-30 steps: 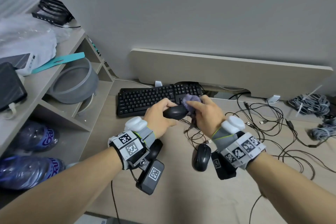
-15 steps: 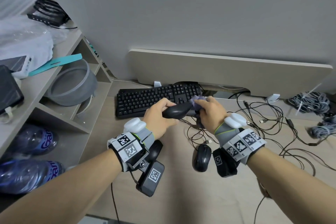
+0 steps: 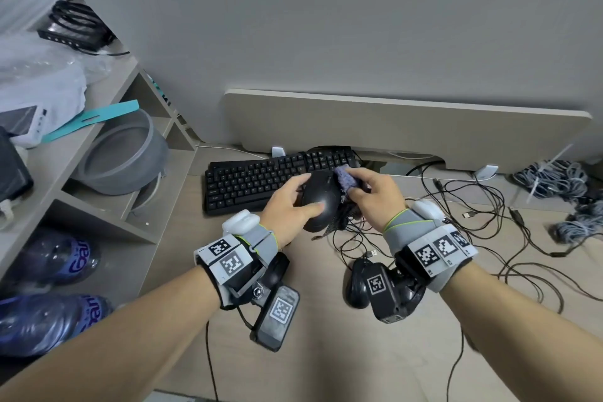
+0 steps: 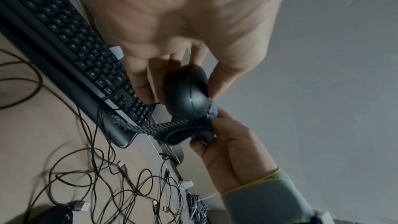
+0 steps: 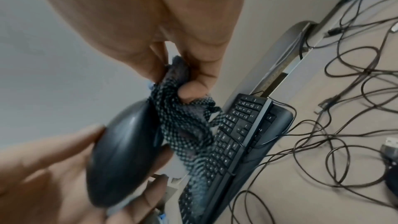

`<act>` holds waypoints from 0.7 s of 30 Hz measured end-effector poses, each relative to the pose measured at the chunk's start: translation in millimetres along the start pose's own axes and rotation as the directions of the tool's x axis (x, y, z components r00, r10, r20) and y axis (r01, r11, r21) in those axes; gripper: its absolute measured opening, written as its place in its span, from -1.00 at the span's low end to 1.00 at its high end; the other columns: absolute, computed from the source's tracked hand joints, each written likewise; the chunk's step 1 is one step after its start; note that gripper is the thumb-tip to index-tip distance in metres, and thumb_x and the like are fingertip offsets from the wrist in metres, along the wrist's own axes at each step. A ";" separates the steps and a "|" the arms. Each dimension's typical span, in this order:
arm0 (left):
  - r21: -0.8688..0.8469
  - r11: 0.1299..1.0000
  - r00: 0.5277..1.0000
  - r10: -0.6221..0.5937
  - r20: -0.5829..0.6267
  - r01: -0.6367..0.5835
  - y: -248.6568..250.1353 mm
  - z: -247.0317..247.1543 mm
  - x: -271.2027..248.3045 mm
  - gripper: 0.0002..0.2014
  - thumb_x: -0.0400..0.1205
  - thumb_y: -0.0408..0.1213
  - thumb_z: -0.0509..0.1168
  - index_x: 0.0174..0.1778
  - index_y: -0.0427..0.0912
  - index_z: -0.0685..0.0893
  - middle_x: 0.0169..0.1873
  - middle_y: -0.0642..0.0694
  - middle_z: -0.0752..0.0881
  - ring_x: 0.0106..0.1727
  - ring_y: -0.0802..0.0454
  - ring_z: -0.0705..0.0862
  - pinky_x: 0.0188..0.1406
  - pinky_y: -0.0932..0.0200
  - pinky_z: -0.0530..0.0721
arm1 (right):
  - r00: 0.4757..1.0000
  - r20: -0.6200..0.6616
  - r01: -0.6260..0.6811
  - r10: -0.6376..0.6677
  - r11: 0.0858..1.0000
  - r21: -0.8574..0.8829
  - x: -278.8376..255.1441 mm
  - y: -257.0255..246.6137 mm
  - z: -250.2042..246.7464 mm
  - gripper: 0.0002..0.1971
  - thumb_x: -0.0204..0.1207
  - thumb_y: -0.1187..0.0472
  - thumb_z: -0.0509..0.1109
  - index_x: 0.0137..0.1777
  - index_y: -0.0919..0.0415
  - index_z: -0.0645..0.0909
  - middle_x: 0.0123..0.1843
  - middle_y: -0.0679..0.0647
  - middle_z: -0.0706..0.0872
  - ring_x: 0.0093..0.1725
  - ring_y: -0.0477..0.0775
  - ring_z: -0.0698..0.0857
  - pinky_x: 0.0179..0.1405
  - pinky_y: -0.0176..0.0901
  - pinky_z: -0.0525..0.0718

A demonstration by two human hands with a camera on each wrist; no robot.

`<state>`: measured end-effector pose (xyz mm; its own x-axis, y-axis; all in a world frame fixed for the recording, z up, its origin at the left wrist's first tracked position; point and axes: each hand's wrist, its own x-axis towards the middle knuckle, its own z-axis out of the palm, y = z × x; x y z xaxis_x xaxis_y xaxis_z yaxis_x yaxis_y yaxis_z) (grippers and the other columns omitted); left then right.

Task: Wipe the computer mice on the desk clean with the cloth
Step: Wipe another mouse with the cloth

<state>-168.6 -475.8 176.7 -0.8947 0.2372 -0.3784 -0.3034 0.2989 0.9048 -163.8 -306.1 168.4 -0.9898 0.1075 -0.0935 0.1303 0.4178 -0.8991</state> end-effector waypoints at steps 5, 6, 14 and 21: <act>-0.127 0.991 0.994 -0.044 -0.098 0.031 3.2 4.5 9.2 -0.48 0.42 0.10 0.31 0.32 0.10 0.60 0.25 -0.07 0.72 0.31 -0.08 0.68 0.39 -0.26 0.59 | 0.974 -0.055 0.214 -0.219 0.973 -0.090 -7.4 -3.5 6.3 -0.64 0.40 0.46 0.31 0.19 0.28 0.65 0.02 0.20 0.66 -0.02 -0.05 0.60 0.02 -0.42 0.45; -0.137 0.990 0.993 -0.058 -0.107 0.043 7.0 4.6 9.1 -0.59 0.49 0.03 0.28 0.27 0.11 0.61 0.25 -0.10 0.72 0.31 -0.11 0.68 0.37 -0.28 0.60 | 0.956 -0.052 0.280 -0.289 0.950 -0.137 -12.5 -2.0 9.7 -0.64 0.36 0.41 0.30 0.17 0.26 0.67 -0.06 0.17 0.61 -0.07 0.00 0.56 -0.05 -0.39 0.45; -0.362 0.918 0.983 -0.182 -0.019 0.162 13.0 10.5 6.0 -0.75 0.79 -0.31 0.05 0.27 -0.11 0.60 0.13 -0.26 0.67 -0.07 -0.19 0.68 -0.39 0.15 0.61 | 0.980 -0.121 0.152 -0.158 0.986 -0.064 -3.0 0.8 -5.5 -0.72 0.39 0.48 0.36 0.08 0.26 0.58 -0.11 -0.01 0.65 -0.10 -0.04 0.58 -0.09 -0.40 0.49; -0.421 0.901 0.975 -0.178 -0.131 0.107 24.2 13.0 14.8 -0.79 0.76 -0.27 0.10 0.08 -0.10 0.66 0.15 -0.32 0.70 0.10 -0.24 0.70 0.12 -0.28 0.68 | 0.948 0.032 0.317 -0.315 0.947 -0.052 -32.1 -14.4 9.7 -0.80 0.32 0.34 0.42 -0.19 0.07 0.49 -0.35 -0.17 0.50 -0.39 -0.22 0.44 -0.36 -0.27 0.44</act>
<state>-185.0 -453.0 190.5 -0.8617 0.0572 -0.5042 -0.5074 -0.0943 0.8565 -134.4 -324.2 180.2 -0.9817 -0.0585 0.1811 -0.1868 0.4771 -0.8588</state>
